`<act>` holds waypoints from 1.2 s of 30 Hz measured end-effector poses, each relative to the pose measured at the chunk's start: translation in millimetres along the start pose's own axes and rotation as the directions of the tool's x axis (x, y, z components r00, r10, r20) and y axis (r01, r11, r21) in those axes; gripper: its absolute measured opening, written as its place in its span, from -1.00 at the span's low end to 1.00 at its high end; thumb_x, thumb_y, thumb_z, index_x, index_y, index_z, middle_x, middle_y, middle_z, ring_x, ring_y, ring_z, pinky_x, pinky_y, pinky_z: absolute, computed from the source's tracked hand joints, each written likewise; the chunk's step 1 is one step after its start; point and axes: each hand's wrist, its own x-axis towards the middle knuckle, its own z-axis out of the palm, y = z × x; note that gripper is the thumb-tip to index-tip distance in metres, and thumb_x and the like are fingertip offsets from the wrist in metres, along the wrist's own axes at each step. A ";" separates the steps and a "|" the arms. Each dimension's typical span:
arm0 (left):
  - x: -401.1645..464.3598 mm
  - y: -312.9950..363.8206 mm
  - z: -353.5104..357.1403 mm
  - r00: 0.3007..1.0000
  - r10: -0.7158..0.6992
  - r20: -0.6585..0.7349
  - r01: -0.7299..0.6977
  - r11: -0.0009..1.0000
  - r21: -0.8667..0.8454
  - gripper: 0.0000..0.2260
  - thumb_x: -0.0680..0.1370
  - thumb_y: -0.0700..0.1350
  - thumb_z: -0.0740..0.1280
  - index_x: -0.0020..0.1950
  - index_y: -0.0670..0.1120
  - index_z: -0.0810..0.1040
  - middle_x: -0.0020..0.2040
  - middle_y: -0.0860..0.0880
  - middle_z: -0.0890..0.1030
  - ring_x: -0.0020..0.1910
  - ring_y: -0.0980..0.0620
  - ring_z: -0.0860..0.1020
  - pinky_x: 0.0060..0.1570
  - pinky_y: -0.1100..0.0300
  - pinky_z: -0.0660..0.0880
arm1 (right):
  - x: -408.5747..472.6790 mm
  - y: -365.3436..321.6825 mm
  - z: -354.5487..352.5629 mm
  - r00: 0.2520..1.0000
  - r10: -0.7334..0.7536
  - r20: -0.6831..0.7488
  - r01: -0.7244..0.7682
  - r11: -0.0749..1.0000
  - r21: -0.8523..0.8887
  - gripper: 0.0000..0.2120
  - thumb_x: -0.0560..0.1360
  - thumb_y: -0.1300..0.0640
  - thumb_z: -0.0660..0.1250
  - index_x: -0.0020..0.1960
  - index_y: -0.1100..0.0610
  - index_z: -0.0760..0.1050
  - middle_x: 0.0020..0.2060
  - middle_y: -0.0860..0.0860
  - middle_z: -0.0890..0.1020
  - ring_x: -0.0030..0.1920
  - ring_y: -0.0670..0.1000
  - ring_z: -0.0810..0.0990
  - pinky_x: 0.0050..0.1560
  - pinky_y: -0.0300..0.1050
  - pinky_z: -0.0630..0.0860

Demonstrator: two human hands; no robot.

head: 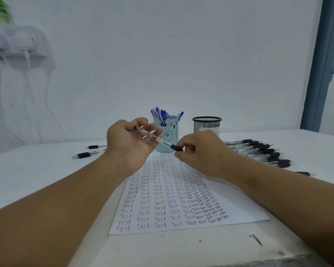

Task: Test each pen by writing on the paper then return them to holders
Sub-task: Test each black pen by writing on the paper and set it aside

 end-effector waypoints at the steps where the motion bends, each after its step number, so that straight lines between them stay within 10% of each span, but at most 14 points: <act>1: 1.9 1.1 -1.8 1.000 0.006 -0.024 -0.004 0.996 0.091 -0.74 0.54 -0.15 0.09 -0.11 -0.18 0.55 -0.14 -0.18 0.62 -0.06 -0.18 0.57 0.05 0.04 0.51 | 1.9 1.1 -3.8 0.999 0.051 -0.006 -0.051 0.999 -0.009 -0.95 0.54 0.08 0.43 -0.06 0.03 0.67 -0.45 -0.13 0.50 -0.46 -0.15 0.39 -0.33 -0.20 0.40; 5: 8.1 0.9 -8.7 0.995 0.077 -0.068 -0.035 0.876 0.481 -0.71 0.66 -0.01 0.14 0.07 -0.12 0.61 -0.01 -0.12 0.67 0.02 -0.10 0.57 0.10 0.04 0.50 | 5.1 7.7 -15.8 0.974 0.205 -0.092 -0.210 0.977 -0.047 -0.83 0.51 0.12 0.34 -0.19 0.17 0.60 -0.37 -0.01 0.62 -0.35 -0.06 0.51 -0.22 -0.10 0.49; 8: 2.4 -2.9 -17.5 0.998 0.044 0.042 -0.058 0.475 0.878 -0.87 0.64 -0.08 0.28 0.06 -0.04 0.62 0.06 0.01 0.65 -0.01 0.06 0.58 0.02 0.15 0.51 | 4.0 13.6 -17.9 0.939 0.339 -0.052 -0.322 0.925 0.204 -0.81 0.48 0.15 0.33 -0.26 0.20 0.59 -0.36 0.05 0.66 -0.43 -0.09 0.48 -0.38 -0.10 0.45; 11: -1.4 -5.5 -23.9 0.988 -0.146 0.041 -0.005 0.238 0.971 -0.92 0.61 -0.08 0.37 0.06 0.05 0.64 0.08 0.09 0.63 -0.15 0.21 0.55 -0.25 0.30 0.41 | 2.5 15.4 -14.8 0.907 0.418 0.038 -0.390 0.804 0.449 -0.77 0.53 0.11 0.40 -0.26 0.19 0.59 -0.45 0.03 0.57 -0.48 -0.05 0.41 -0.47 -0.21 0.33; 14: 0.0 -3.1 -27.0 0.989 -0.149 0.026 -0.010 0.109 0.994 -0.95 0.57 -0.01 0.42 0.01 0.12 0.66 0.05 0.15 0.61 0.05 0.13 0.56 -0.03 0.22 0.45 | -0.2 14.7 -8.5 0.883 0.446 0.147 -0.451 0.714 0.535 -0.72 0.61 0.03 0.35 -0.19 0.18 0.57 -0.46 0.06 0.54 -0.50 -0.03 0.37 -0.48 -0.23 0.28; 18: 0.6 -0.2 -27.4 0.989 -0.144 0.027 -0.017 0.066 0.998 -0.92 0.54 0.01 0.46 0.03 0.12 0.66 0.03 0.16 0.56 0.07 0.14 0.53 0.12 0.15 0.43 | -1.0 16.8 -3.6 0.878 0.444 0.177 -0.467 0.716 0.519 -0.76 0.57 0.08 0.41 -0.21 0.18 0.52 -0.42 0.11 0.60 -0.53 -0.02 0.36 -0.51 -0.24 0.27; 24: -0.4 -0.4 -27.8 0.984 -0.177 0.008 -0.005 0.020 1.000 -0.86 0.53 0.03 0.47 0.08 0.12 0.65 0.02 0.22 0.51 0.01 0.25 0.46 -0.15 0.34 0.32 | -0.4 20.2 -1.7 0.935 0.352 0.036 -0.353 0.921 0.166 -0.67 0.51 0.07 0.44 -0.39 0.09 0.46 -0.56 -0.09 0.58 -0.52 -0.20 0.48 -0.35 -0.23 0.45; 36: 0.9 -1.5 -28.3 0.983 -0.183 -0.005 0.012 0.038 0.999 -0.87 0.53 0.03 0.48 0.06 0.13 0.65 0.03 0.21 0.51 -0.03 0.31 0.45 -0.23 0.39 0.28 | 1.8 25.2 2.2 0.941 0.332 0.060 -0.337 0.933 0.126 -0.75 0.43 0.18 0.38 -0.41 0.15 0.47 -0.46 0.06 0.56 -0.41 -0.05 0.45 -0.29 -0.15 0.42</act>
